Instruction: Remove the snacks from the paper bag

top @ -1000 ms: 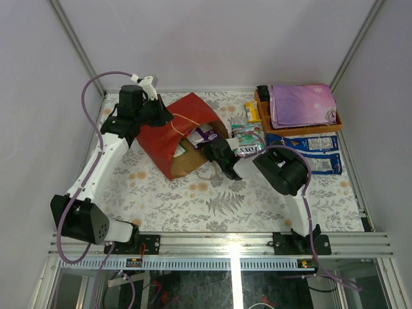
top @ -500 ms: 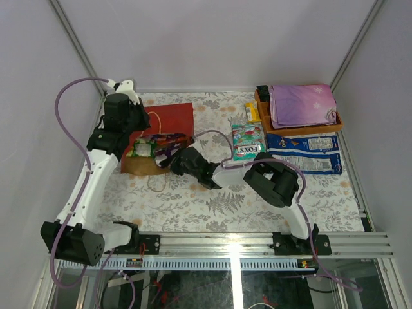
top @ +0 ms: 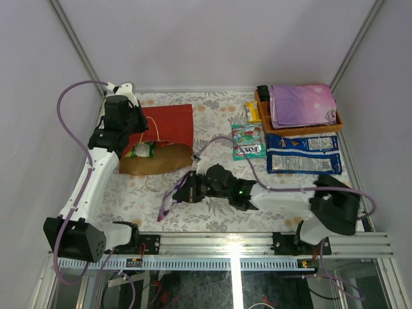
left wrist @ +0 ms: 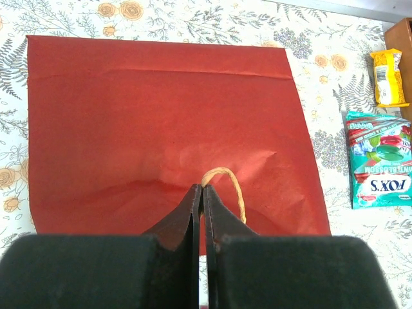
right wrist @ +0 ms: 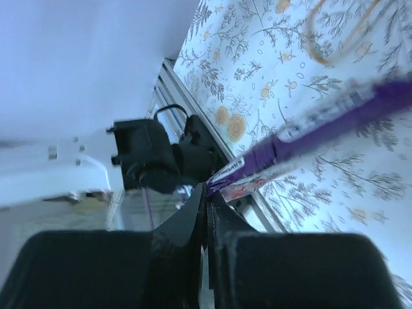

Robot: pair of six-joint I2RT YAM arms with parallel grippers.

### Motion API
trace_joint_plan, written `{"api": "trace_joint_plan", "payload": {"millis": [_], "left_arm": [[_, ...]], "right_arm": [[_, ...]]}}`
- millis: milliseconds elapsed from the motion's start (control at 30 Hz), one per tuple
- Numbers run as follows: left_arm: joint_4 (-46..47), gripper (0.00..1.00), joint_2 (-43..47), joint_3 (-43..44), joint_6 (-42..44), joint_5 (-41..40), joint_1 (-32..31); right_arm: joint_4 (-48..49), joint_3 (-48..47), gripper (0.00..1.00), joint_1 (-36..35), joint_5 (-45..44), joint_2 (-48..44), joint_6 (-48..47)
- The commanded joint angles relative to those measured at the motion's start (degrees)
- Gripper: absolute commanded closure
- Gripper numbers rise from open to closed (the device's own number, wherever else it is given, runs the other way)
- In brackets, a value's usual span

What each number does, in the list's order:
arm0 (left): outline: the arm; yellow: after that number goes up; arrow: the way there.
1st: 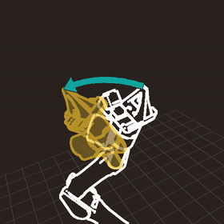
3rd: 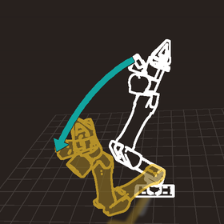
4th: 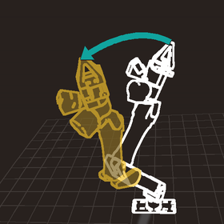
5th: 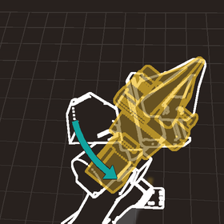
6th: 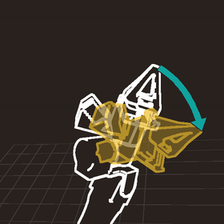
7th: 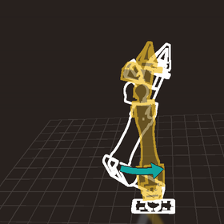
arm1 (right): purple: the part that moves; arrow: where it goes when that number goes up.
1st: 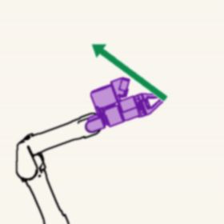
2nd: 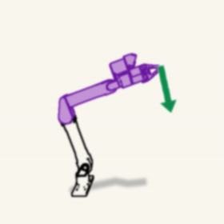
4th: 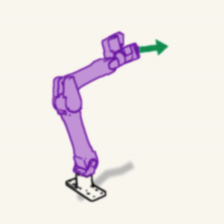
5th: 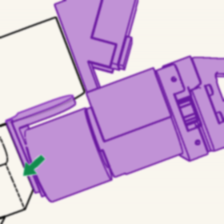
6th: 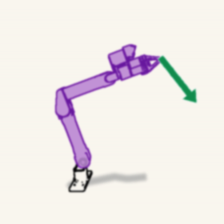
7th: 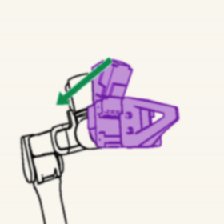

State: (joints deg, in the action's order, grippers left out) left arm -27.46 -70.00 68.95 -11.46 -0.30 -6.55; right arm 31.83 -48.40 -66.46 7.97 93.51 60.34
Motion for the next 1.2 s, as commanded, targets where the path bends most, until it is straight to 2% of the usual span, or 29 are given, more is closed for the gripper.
{"api": "trace_joint_plan", "payload": {"millis": [0,133,267,367,500,633,800,900,967,1033,1100,1167], "left_arm": [[2.11,1.00,0.34,-0.12,1.27,0.91,0.54],[2.06,1.00,0.37,-0.16,1.27,1.31,0.56],[2.06,1.00,0.13,0.19,1.10,2.38,0.66],[2.06,1.00,-0.10,0.19,1.03,3.33,0.66],[2.06,1.00,-0.31,0.31,1.00,4.58,0.71],[2.06,1.00,-0.16,0.32,0.92,5.52,0.79],[2.06,1.00,-0.04,0.42,0.74,6.90,0.75],[2.06,1.00,0.25,0.29,0.75,6.87,0.72],[2.15,1.00,0.33,0.08,0.79,7.07,0.75],[2.15,1.00,0.28,0.04,0.90,7.15,0.85],[2.07,1.00,0.19,0.34,1.00,7.21,0.85],[2.06,1.00,0.17,0.47,0.93,7.61,0.86]], "right_arm": [[-10.79,1.58,1.00,0.66,2.87,-14.82,-17.71],[-26.51,-1.05,1.00,2.67,0.23,-26.84,-31.09],[-35.30,-4.55,1.00,15.74,1.05,-34.21,-35.99],[-41.22,-11.17,1.00,24.90,1.38,-32.44,-38.16],[-44.85,-22.83,1.00,33.33,5.43,-22.01,-40.60],[-48.19,-39.20,1.00,38.63,12.27,-3.84,-42.68],[-57.18,-70.70,1.00,42.10,21.40,25.26,-49.17],[-63.48,-94.17,1.00,44.92,27.44,44.72,-47.62],[-63.56,-103.83,1.00,46.73,30.79,53.33,-45.05],[-58.84,-100.27,1.00,48.30,32.56,53.94,-43.07],[-51.19,-87.43,1.00,49.70,34.03,50.02,-41.84],[-47.34,-80.55,1.00,50.62,35.69,46.74,-41.96]]}}
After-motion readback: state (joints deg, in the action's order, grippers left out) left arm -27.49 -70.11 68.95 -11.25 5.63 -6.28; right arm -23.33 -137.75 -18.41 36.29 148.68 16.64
